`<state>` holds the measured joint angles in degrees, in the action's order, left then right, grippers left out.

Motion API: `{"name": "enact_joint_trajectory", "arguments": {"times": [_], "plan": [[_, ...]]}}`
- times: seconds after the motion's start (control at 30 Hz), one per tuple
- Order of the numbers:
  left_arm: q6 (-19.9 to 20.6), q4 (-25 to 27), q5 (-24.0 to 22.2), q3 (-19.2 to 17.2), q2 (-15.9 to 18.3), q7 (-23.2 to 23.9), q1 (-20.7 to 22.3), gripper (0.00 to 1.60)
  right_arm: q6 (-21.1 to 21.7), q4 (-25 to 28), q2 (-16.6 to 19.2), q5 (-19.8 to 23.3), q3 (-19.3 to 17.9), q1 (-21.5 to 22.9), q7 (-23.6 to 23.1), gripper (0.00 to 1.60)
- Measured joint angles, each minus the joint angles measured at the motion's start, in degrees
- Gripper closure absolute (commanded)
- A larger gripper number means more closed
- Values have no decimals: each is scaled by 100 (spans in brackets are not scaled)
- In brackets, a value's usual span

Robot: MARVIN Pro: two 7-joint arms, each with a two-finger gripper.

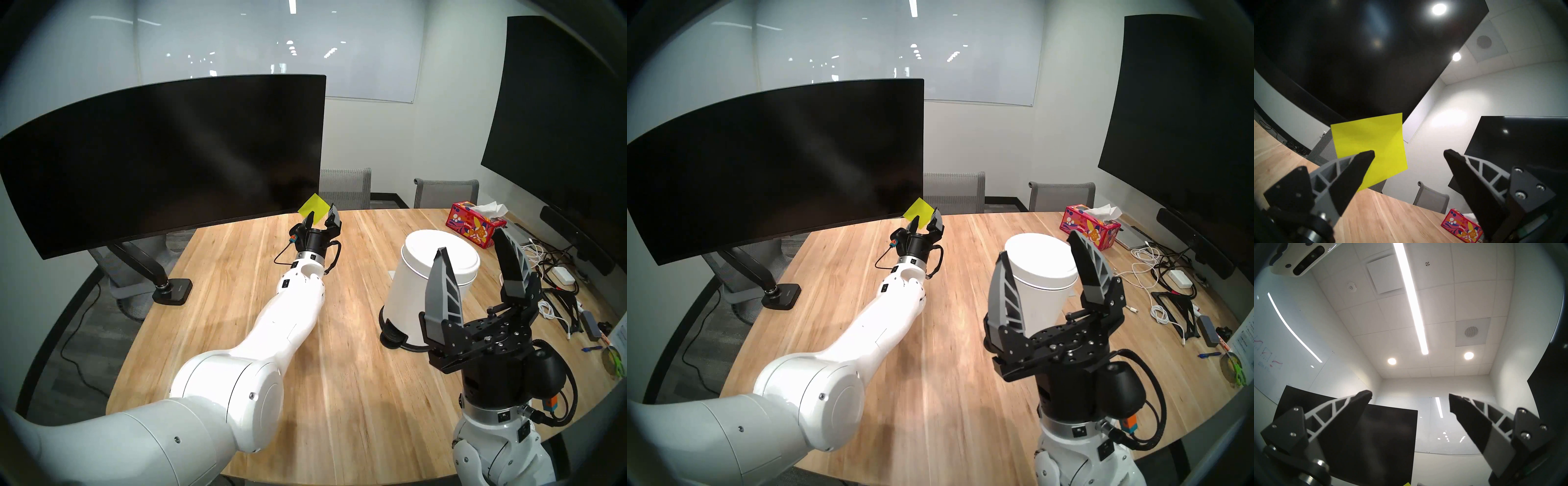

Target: Peel the sticky note off the monitor, open the trash can lid and drop the sticker into the trash can

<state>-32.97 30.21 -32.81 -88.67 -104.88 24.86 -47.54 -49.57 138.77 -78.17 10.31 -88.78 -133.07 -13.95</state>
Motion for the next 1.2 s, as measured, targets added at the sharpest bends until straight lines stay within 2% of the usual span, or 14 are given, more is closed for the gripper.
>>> {"name": "enact_joint_trajectory", "arguments": {"times": [0.67,1.2], "plan": [[-54,-214,47,35,266,-63,-35,13,-45,0,35,127,-189,-78,4,0],[61,-435,224,164,142,-389,325,14,-42,1,108,222,-339,-29,6,0]]}}
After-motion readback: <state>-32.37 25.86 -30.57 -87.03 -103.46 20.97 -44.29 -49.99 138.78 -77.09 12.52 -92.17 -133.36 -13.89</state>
